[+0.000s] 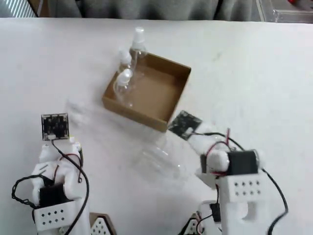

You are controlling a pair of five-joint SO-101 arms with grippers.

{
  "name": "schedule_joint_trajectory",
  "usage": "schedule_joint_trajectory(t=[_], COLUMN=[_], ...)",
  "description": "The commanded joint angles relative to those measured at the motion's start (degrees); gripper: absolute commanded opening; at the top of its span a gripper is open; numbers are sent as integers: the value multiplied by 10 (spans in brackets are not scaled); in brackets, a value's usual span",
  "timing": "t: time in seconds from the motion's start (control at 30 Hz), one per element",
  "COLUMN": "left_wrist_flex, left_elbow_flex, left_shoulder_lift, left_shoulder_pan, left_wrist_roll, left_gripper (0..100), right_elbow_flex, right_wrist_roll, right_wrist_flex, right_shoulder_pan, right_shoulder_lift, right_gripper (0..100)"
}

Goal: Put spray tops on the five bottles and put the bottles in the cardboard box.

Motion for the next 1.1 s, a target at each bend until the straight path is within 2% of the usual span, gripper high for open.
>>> schedule_joint_trajectory(t=[0.0,0.23,0.37,0.47,0.67,0.83,1.07], left_wrist_flex=[71,193,225,244,247,251,226], left_elbow_flex=[-127,-283,-322,-351,-396,-396,-399], left_shoulder_lift=[-5,-4,44,109,223,284,345], left_shoulder_pan=[31,114,184,237,360,494,640], left_wrist_roll=[-45,-99,-164,-225,-367,-470,-546], left_gripper=[20,20,20,20,20,20,32], right_elbow_flex=[5,19,29,30,27,26,-57], right_wrist_roll=[-8,-7,-2,31,72,106,114], right_wrist_flex=[7,-48,-109,-149,-273,-368,-395], right_shoulder_pan=[86,227,298,349,444,495,528], right_shoulder_lift=[-65,-44,9,63,180,268,398], right_gripper=[16,16,16,16,16,16,16])
